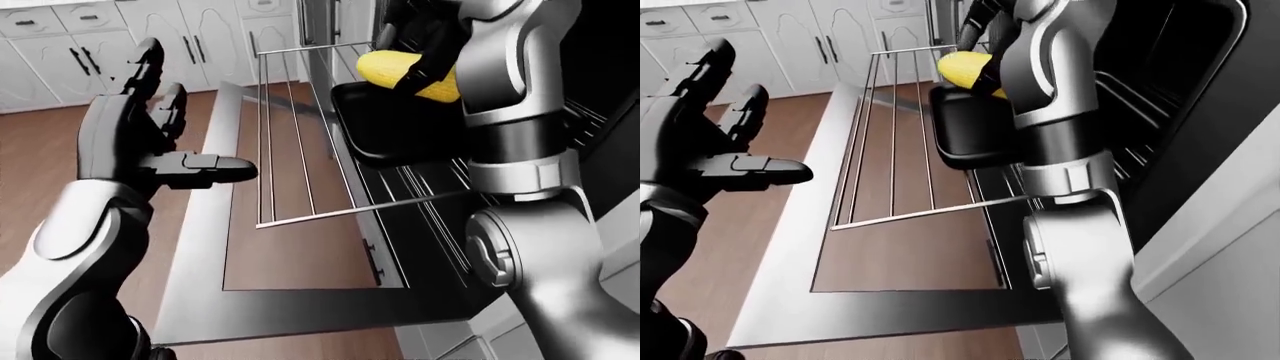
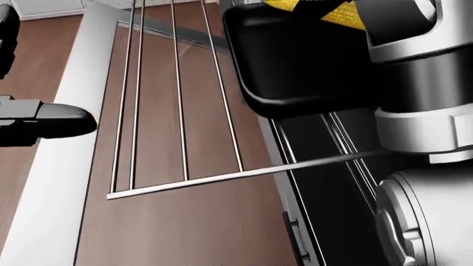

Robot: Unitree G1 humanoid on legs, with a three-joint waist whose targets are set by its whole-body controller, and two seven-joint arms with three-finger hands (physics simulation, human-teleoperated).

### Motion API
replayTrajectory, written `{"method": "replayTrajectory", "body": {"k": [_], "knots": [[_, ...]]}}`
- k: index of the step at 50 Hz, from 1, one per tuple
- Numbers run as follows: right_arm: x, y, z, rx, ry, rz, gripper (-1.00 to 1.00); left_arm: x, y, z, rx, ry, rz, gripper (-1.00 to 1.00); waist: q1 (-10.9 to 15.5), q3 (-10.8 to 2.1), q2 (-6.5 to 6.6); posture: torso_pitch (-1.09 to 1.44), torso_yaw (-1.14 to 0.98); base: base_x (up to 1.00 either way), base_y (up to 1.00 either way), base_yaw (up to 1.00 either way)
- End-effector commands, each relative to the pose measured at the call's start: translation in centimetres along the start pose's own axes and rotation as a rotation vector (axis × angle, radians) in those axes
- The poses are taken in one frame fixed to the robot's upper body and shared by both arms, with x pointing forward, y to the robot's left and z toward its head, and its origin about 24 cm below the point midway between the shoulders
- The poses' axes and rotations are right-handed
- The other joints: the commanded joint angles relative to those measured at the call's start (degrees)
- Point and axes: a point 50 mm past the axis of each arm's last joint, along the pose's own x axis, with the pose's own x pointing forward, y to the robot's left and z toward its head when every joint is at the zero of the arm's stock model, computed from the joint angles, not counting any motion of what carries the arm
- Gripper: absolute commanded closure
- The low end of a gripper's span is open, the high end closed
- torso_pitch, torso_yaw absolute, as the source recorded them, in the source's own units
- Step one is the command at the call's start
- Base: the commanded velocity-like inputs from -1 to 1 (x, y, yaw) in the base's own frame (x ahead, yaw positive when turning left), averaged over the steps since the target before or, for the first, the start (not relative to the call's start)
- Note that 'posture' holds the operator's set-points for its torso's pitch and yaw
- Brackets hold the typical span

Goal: Pick the corn from the top rack in the oven and place it on the plate on the counter.

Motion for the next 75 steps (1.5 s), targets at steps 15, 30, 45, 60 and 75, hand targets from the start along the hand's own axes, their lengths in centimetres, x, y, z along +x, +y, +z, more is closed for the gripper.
{"method": "replayTrajectory", "body": {"k": [15, 30, 45, 60, 75], "knots": [[-2.9, -2.0, 3.7, -0.03, -0.123, -0.059, 1.0, -0.6, 0.8, 3.4, 0.0, -0.103, 0.019, -1.0, 2.1, -3.08, -1.31, 0.0, 0.0, -0.53, 0.23, 0.0], [-3.4, -2.7, 5.2, -0.016, -0.198, -0.102, 1.0, -0.8, 1.2, 3.5, -0.003, -0.105, 0.027, -1.0, -0.3, -0.86, 3.01, 0.0, 0.0, -0.38, 0.87, 0.0], [-3.1, -2.3, 5.2, 0.024, -0.224, -0.089, 1.0, -0.7, 1.1, 3.4, -0.001, -0.104, 0.025, -1.0, 2.7, -2.64, 3.21, 0.0, 0.0, -0.03, 0.53, 0.47], [-2.7, -1.9, 4.0, 0.064, -0.217, -0.085, 0.99, -0.9, 1.1, 3.1, 0.0, -0.102, 0.025, -1.0, -3.4, -0.49, 8.87, 0.0, 0.0, 0.49, 0.66, 0.07], [-1.6, -2.0, 0.9, 0.106, -0.157, -0.112, 1.0, -0.8, 0.9, 2.9, 0.001, -0.098, 0.022, -1.0, -2.5, -0.4, 1.75, 0.0, 0.0, 1.0, 0.0, 0.0]]}}
